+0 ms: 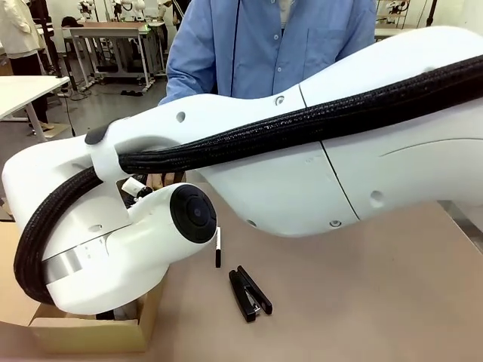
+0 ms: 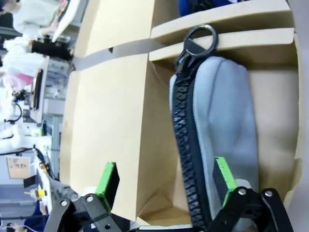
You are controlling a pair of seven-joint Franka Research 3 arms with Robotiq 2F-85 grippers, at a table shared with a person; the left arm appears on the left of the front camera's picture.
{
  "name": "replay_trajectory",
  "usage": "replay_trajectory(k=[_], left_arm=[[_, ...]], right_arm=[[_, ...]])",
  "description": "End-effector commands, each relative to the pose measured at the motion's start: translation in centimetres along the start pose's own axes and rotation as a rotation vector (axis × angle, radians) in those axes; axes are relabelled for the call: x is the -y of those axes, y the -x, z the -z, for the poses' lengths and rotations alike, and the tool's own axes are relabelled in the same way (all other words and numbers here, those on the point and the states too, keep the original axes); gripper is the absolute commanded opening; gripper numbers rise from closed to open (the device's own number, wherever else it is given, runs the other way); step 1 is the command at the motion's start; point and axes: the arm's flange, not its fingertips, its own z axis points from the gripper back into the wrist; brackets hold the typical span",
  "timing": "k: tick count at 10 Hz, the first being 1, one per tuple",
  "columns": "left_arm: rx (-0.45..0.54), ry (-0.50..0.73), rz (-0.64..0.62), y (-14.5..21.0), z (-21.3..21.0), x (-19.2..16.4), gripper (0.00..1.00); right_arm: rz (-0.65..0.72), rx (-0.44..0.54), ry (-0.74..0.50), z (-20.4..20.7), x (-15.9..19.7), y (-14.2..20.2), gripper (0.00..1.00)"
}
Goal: Place items inside the box.
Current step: Pick up a Pencil pouch or Stapler and place it inside the Mailer Box closest to the robot.
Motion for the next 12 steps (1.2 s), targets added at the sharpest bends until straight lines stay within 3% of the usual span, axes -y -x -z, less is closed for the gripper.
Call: replay_trajectory(k=[1, 3, 5, 6, 8, 10, 12], left_arm=[[0.009, 0.014, 0.017, 0.0, 0.2, 0.3, 1.0], [0.009, 0.014, 0.017, 0.0, 0.2, 0.3, 1.0], [0.009, 0.014, 0.017, 0.0, 0.2, 0.3, 1.0], [0.009, 0.014, 0.017, 0.0, 0.2, 0.3, 1.0], [0.009, 0.014, 0.017, 0.0, 0.2, 0.3, 1.0], [0.009, 0.014, 0.017, 0.0, 0.2, 0.3, 1.0], [0.009, 0.014, 0.017, 0.0, 0.2, 0.3, 1.0]], right_arm=[[-0.006, 0.074, 0.086, -1.9, -3.0, -1.6, 1.0], [-0.038, 0.01, 0.055, -5.3, -2.2, -2.1, 1.0], [-0.147, -0.105, 0.041, -11.8, 0.1, -3.4, 1.0], [-0.159, -0.104, 0.013, -16.0, 1.5, -4.4, 1.0], [-0.107, -0.04, -0.071, -23.8, 4.5, -6.7, 1.0], [0.201, 0.035, -0.044, -27.9, 9.1, -9.0, 1.0], [0.229, -0.116, -0.093, -28.5, 12.9, -10.3, 1.0]])
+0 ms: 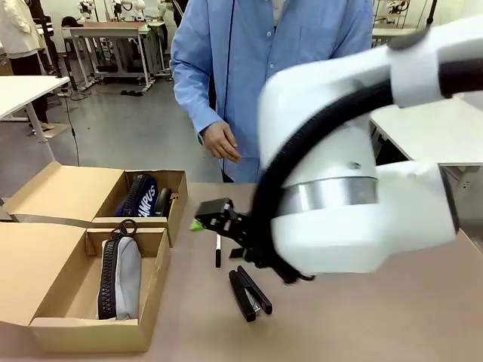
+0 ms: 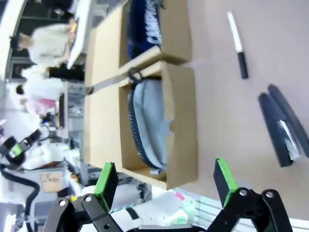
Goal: Place items inside the box.
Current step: Pick up a Pencil pouch or Stapler and place it inside the Mailer Box closest to the robot.
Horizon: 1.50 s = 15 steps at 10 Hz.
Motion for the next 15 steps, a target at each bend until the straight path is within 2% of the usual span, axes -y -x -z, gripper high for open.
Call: replay_trajectory(k=[1, 3, 4, 7, 9, 11, 12, 13, 14, 15], left_arm=[[0.012, 0.013, 0.016, 0.0, 0.2, 0.2, 1.0], [0.012, 0.013, 0.016, 0.0, 0.2, 0.2, 1.0], [0.012, 0.013, 0.016, 0.0, 0.2, 0.2, 1.0], [0.012, 0.013, 0.016, 0.0, 0.2, 0.2, 1.0], [0.012, 0.013, 0.016, 0.0, 0.2, 0.2, 1.0], [0.012, 0.013, 0.016, 0.0, 0.2, 0.2, 1.0], [0.012, 0.013, 0.016, 0.0, 0.2, 0.2, 1.0], [0.012, 0.013, 0.016, 0.0, 0.2, 0.2, 1.0], [0.012, 0.013, 0.016, 0.0, 0.2, 0.2, 1.0], [0.012, 0.013, 0.016, 0.0, 0.2, 0.2, 1.0]], right_arm=[[-0.066, 0.044, 0.008, -0.1, -2.3, 0.9, 1.0], [-0.066, 0.044, 0.008, -0.1, -2.3, 0.9, 1.0], [-0.014, -0.001, 0.003, -0.1, -0.2, 0.2, 1.0], [0.177, -0.232, -0.056, -2.2, 3.3, -10.1, 1.0], [0.348, -0.371, -0.149, -4.5, 5.9, -15.4, 1.0], [0.306, -0.596, -0.373, -7.5, 11.0, -17.9, 1.0], [0.303, -0.619, -0.488, -9.3, 14.2, -18.5, 1.0], [0.343, -0.538, -0.579, -11.8, 17.4, -18.7, 1.0], [0.317, -0.477, -0.642, -14.9, 20.6, -18.2, 1.0], [0.281, -0.371, -0.697, -19.9, 24.0, -16.6, 1.0]])
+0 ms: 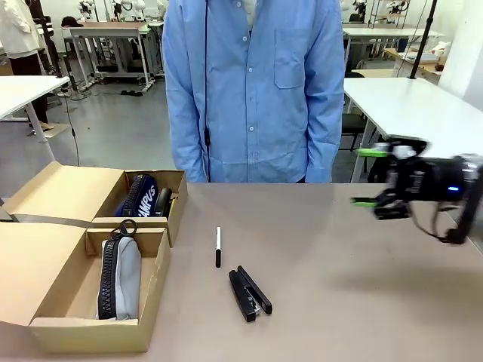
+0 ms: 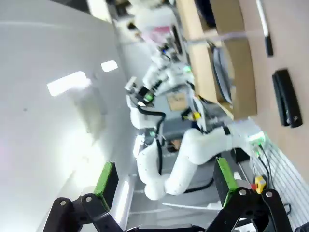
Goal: Place items inside the box.
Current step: Pick up a Pencil pouch or Stapler and place it inside the Mailer Box closest to the robot.
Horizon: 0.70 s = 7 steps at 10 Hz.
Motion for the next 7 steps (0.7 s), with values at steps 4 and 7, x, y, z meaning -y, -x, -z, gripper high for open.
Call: replay_trajectory(k=[4, 7], left_arm=[[0.012, 0.015, 0.014, 0.1, 0.3, 0.1, 1.0], [0.012, 0.015, 0.014, 0.1, 0.3, 0.1, 1.0]], right_arm=[[-0.274, 0.347, 0.107, -11.0, 6.9, 15.5, 1.0], [-0.237, 0.266, 0.034, -18.2, 2.4, 5.0, 1.0]])
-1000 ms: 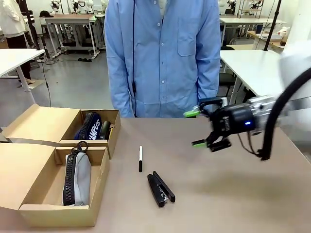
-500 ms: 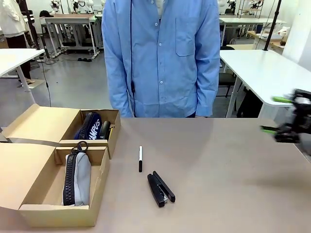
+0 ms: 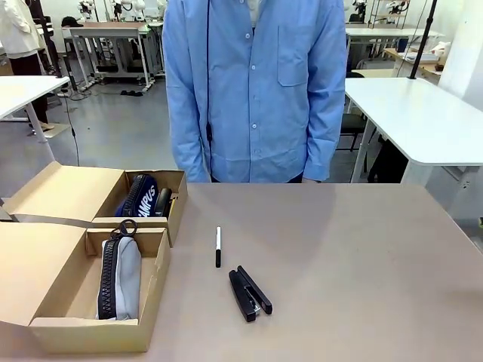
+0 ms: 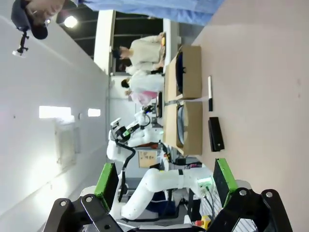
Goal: Place items inside the box.
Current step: Pick up a Pencil pouch or Stapler and place it inside the Mailer Box closest to the robot.
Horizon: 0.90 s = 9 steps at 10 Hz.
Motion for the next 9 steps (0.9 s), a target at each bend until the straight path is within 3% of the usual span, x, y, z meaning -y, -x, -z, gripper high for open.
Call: replay_trajectory(k=[1, 9], left_arm=[[0.012, 0.016, 0.014, 0.08, 0.32, 0.09, 1.0], [0.012, 0.016, 0.014, 0.08, 0.32, 0.09, 1.0]], right_arm=[[0.032, -0.047, -0.042, 1.89, -0.33, -0.26, 1.0], [0.032, -0.047, -0.042, 1.89, -0.33, -0.26, 1.0]])
